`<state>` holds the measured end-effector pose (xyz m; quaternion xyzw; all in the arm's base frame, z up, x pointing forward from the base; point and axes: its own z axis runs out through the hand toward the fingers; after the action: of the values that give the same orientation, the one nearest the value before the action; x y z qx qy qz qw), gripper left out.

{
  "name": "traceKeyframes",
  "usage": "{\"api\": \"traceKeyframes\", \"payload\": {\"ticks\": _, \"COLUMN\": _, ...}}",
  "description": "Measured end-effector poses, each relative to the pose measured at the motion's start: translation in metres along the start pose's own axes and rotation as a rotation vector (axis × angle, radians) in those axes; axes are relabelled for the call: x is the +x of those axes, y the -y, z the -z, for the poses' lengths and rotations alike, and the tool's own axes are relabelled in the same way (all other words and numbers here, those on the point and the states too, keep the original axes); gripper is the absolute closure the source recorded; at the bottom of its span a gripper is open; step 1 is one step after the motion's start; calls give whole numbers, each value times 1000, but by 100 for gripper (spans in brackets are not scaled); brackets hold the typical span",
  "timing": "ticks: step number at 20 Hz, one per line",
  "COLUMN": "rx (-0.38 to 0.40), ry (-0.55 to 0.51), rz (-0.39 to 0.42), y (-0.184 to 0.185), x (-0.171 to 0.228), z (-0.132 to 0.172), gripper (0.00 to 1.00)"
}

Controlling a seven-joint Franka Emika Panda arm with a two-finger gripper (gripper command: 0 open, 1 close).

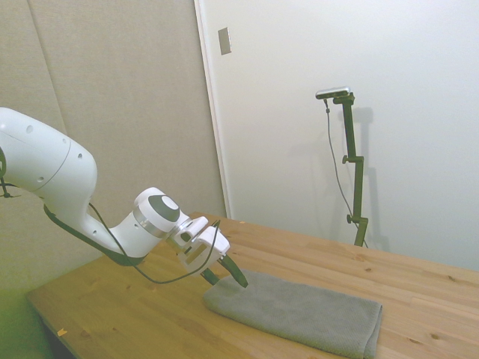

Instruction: Fold the towel

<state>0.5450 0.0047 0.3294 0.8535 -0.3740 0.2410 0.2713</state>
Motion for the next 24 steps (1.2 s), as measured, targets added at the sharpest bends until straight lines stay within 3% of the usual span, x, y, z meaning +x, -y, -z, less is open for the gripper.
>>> {"api": "traceKeyframes", "payload": {"ticks": 24, "rx": 4, "ry": 11, "rz": 10, "y": 2, "x": -6, "z": -8, "gripper": 100}}
